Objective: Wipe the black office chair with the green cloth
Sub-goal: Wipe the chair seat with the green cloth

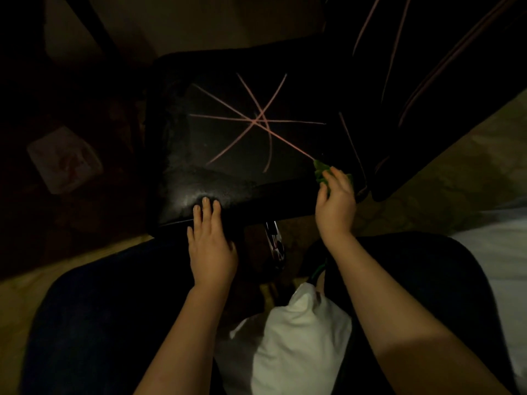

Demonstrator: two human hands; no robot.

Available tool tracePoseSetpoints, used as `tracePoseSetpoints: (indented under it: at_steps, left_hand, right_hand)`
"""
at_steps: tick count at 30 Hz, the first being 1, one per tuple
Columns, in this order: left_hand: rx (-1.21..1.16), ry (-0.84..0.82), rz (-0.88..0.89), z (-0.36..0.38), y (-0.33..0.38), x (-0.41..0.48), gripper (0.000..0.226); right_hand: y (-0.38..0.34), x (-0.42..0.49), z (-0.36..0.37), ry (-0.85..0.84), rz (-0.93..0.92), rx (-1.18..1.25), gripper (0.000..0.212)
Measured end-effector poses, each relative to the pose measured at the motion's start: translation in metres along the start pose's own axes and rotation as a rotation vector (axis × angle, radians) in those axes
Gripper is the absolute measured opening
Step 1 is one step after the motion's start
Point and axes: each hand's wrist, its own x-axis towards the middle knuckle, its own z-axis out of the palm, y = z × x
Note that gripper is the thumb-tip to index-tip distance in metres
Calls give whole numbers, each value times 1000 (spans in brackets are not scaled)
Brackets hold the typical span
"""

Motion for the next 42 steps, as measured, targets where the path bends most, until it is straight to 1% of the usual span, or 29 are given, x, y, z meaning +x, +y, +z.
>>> tracePoseSetpoints:
  at_steps: [3,9,13,17,20,24,27,29,32,37,42]
  left_hand:
    - [-15,9,-22,1,3,0,85]
    - [-17,6,-26,-1,4,2,83]
    - [-31,0,-12,-1,2,5,64]
    - [-58,1,-22,-2,0,7,61]
    - [-71,12,-27,-2,2,6,68]
    - [-5,12,-31,0,2,5,84]
    - [31,9,-20,-1,1,4,86]
    - [37,7,-9,-2,1,4,84]
    - [21,17,-14,-3,2,5,80]
    - [29,11,-4,-3,0,4,84]
    - [-6,11,-34,-2,4,4,83]
  right_hand:
    - [-27,-16,16,-82,-88,6,33]
    - [-84,-48,50,-247,-251,100,34]
    - [-113,-60,67,-404,-387,90,40]
    - [-115,-57,72,-435,-399,31,42]
    - [-109,-56,71,-434,-423,27,43]
    - [-91,-50,63,-388,-442,22,45]
    - [-72,-42,53,-347,-394,21,45]
    - [-56,-36,44,-324,-365,3,44]
    - [-31,-21,28,-253,-293,0,42]
    - [15,7,-6,-123,-132,-35,38]
    - [48,24,-26,-5,39,90,35]
